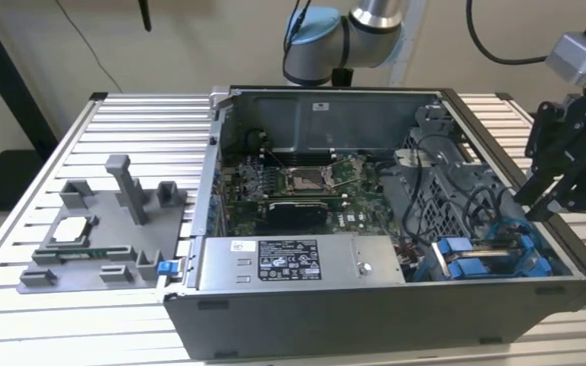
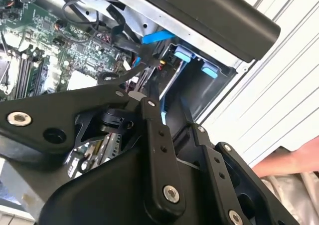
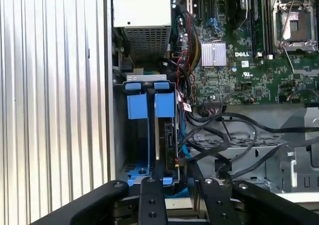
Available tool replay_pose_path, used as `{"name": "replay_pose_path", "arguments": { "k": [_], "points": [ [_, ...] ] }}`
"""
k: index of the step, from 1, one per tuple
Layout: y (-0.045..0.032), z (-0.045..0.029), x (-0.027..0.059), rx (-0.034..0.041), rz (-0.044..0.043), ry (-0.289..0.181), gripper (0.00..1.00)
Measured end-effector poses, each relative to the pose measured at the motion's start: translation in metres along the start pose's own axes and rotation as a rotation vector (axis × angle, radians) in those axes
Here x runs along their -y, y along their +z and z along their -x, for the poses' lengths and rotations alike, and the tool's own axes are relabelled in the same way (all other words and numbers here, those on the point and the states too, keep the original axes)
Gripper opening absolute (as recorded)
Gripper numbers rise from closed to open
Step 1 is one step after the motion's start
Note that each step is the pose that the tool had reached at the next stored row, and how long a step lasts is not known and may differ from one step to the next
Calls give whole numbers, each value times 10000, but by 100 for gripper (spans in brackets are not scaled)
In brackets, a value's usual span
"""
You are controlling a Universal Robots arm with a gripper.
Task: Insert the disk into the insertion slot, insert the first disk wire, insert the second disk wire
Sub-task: 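Insert the first disk wire, then insert the second disk wire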
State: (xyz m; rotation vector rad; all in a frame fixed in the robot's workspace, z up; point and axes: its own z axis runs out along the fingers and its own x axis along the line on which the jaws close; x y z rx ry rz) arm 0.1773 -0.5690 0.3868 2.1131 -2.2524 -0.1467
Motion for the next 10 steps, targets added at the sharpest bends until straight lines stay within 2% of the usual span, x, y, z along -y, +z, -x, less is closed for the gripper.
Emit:
{"name": "replay_pose_path", "arguments": {
  "k": [7,10],
  "points": [
    [-1,0,1,-8,0,1,100],
    [-4,7,28,-9,13,1,100]
  ]
}}
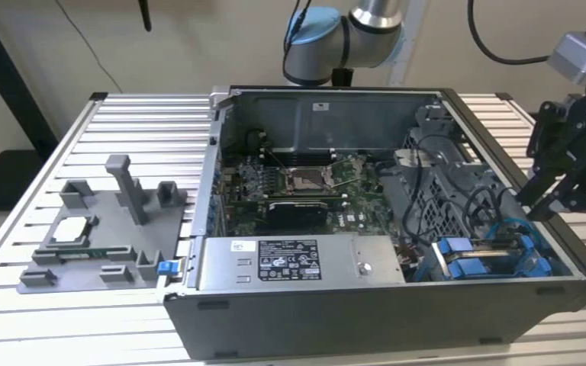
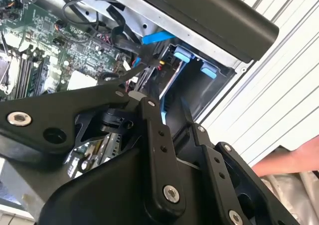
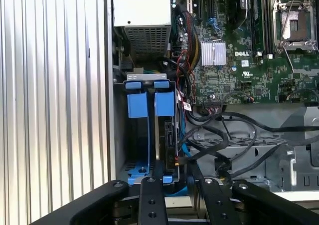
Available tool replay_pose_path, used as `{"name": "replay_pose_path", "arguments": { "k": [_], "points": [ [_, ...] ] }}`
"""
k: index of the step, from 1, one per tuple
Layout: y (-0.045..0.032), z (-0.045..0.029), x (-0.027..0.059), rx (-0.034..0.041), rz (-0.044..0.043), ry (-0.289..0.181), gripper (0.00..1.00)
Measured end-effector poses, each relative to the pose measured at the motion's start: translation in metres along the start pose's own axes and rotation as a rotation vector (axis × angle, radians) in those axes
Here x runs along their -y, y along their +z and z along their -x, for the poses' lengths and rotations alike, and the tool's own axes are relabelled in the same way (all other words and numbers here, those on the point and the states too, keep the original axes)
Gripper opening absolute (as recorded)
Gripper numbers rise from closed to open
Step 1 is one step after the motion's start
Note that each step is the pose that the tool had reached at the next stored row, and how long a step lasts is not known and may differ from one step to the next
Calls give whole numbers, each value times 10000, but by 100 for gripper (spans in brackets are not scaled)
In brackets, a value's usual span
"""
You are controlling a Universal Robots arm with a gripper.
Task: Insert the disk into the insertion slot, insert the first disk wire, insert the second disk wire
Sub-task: 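Insert the second disk wire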
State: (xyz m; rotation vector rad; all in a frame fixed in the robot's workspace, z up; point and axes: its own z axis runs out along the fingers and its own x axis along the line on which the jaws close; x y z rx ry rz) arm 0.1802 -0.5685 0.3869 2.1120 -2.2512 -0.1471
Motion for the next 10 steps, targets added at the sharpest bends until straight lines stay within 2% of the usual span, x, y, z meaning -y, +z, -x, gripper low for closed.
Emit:
{"name": "replay_pose_path", "arguments": {
  "k": [5,10],
  "points": [
    [-9,13,91,-4,75,2,100],
    [-19,21,194,-13,228,6,100]
  ]
}}
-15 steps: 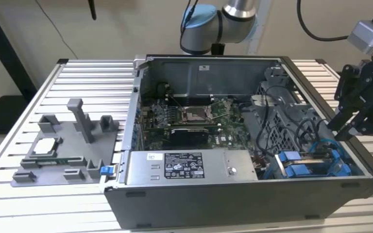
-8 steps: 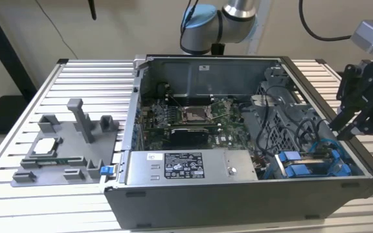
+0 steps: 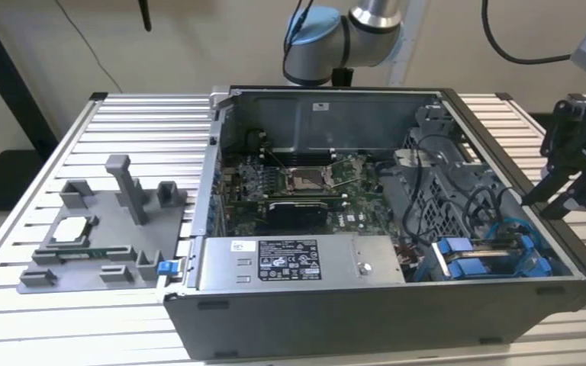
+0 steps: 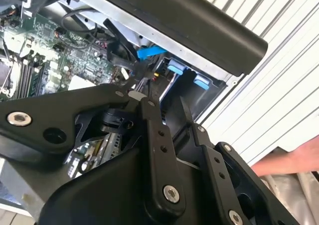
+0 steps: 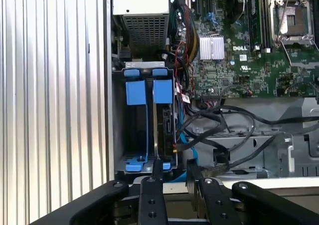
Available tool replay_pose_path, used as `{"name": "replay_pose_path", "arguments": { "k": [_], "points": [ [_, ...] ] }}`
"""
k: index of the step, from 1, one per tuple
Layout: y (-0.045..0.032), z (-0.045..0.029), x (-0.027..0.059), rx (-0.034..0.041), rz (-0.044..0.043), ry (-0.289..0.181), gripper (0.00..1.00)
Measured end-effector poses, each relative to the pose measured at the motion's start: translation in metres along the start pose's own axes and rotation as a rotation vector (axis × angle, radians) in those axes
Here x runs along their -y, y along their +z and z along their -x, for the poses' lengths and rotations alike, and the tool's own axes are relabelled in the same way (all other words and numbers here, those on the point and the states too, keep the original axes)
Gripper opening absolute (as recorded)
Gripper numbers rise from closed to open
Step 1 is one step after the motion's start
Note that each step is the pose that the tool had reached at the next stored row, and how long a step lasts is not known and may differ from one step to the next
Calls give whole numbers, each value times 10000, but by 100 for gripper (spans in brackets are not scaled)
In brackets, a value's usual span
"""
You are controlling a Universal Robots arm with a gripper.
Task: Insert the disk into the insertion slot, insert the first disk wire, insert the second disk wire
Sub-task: 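Insert the second disk wire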
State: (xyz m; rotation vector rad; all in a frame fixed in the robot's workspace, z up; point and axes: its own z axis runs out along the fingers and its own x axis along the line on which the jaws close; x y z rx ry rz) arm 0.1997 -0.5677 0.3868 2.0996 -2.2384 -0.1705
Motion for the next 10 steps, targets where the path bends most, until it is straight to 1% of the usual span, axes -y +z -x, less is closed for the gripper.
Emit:
{"name": "replay_pose_path", "arguments": {
  "k": [3,4,10],
  "points": [
    [-7,4,53,-7,101,2,100],
    [-8,4,59,-9,120,2,100],
    [-8,4,59,-9,123,2,100]
  ]
}}
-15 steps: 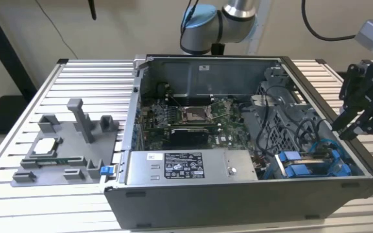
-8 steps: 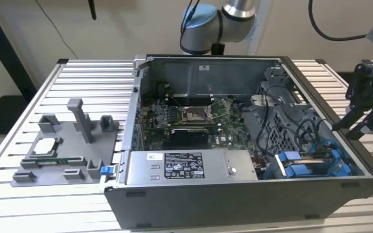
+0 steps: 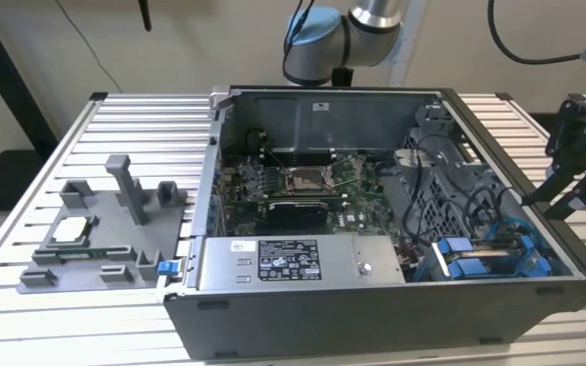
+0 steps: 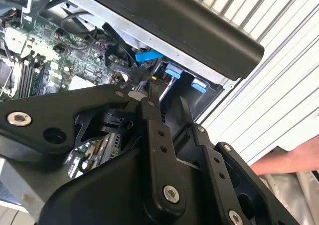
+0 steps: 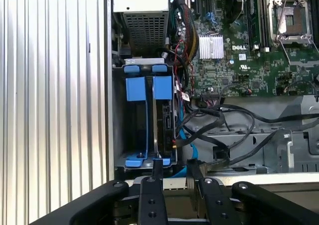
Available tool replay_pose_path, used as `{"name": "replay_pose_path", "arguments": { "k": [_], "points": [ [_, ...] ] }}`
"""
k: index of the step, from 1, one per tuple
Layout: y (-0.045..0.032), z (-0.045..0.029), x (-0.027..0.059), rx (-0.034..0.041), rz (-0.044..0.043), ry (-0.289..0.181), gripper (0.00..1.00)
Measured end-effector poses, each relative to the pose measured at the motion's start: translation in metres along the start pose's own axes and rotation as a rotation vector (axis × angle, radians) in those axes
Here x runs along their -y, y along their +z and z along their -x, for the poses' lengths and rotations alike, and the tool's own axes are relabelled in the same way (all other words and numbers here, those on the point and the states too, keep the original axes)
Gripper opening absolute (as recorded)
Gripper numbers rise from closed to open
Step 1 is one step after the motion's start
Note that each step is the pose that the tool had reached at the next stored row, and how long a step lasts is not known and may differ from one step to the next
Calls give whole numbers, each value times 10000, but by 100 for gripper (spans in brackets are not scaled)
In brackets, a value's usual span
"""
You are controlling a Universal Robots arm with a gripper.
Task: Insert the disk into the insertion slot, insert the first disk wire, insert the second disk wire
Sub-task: 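Insert the second disk wire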
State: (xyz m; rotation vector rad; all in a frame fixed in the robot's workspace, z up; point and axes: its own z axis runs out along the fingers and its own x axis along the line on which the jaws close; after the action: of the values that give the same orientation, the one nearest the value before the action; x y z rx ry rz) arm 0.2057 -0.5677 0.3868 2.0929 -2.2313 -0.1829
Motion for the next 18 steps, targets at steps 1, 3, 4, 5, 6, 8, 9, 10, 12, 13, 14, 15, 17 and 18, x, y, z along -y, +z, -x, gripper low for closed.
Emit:
{"name": "replay_pose_path", "arguments": {
  "k": [1,3,4,5,6,8,9,10,12,13,14,15,17,18],
  "points": [
    [0,1,0,0,0,0,100],
    [1,15,-1,0,0,1,100],
    [1,27,-1,0,1,1,100],
    [1,41,-2,0,0,2,100],
    [2,56,-3,-1,0,2,100],
    [3,86,-5,0,0,2,100],
    [3,99,-6,0,0,2,100],
    [4,112,-7,1,0,3,100],
    [5,128,-8,1,0,3,100],
    [5,128,-8,1,0,3,100],
    [5,128,-8,1,0,2,100],
    [5,129,-8,1,0,2,100],
    [5,130,-8,0,0,2,100],
    [5,130,-8,0,0,2,100]
  ]
}}
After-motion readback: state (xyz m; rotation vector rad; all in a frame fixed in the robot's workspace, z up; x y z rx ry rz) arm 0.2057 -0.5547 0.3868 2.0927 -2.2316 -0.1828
